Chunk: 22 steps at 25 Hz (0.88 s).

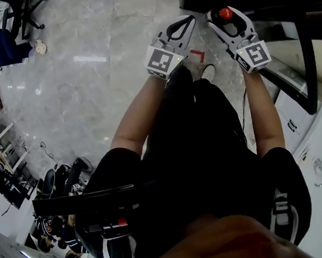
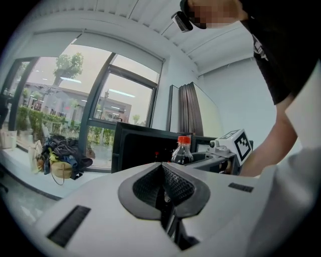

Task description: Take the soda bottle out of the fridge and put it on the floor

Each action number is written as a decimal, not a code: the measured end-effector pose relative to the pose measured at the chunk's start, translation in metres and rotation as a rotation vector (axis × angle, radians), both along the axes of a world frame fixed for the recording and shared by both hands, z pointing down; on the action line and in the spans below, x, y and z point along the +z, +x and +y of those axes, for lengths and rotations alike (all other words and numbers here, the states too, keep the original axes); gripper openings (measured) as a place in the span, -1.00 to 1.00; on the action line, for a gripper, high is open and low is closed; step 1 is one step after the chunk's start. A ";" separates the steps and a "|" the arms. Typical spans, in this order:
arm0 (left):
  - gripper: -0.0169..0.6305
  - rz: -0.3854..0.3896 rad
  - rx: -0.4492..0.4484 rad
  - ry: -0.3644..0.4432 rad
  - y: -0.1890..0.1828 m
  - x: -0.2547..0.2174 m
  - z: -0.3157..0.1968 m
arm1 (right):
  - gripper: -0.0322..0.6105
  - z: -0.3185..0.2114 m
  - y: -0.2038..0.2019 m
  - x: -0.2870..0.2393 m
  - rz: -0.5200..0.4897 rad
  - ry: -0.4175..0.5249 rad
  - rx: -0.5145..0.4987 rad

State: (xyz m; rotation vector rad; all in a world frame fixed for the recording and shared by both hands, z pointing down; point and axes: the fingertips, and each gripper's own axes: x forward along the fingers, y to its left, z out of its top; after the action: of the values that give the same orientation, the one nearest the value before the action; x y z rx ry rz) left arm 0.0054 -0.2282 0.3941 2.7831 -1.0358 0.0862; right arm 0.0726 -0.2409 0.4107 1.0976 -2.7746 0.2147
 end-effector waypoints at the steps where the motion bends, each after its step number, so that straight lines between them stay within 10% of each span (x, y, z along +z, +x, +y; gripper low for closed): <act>1: -0.94 0.000 -0.019 -0.005 -0.002 0.005 -0.001 | 0.06 -0.003 -0.001 0.009 0.000 -0.003 -0.013; 8: -0.94 0.010 -0.203 -0.030 -0.021 0.053 0.010 | 0.06 -0.006 -0.010 0.082 0.003 0.015 -0.055; 22: -0.94 -0.042 -0.260 -0.127 -0.055 0.290 0.045 | 0.06 0.010 -0.029 0.332 0.022 -0.106 0.028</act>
State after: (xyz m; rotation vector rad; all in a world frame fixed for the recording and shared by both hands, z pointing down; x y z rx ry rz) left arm -0.0493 -0.1830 0.6837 2.5203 -1.3425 0.1703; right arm 0.0435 -0.2312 0.7429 1.1064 -2.6957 0.3461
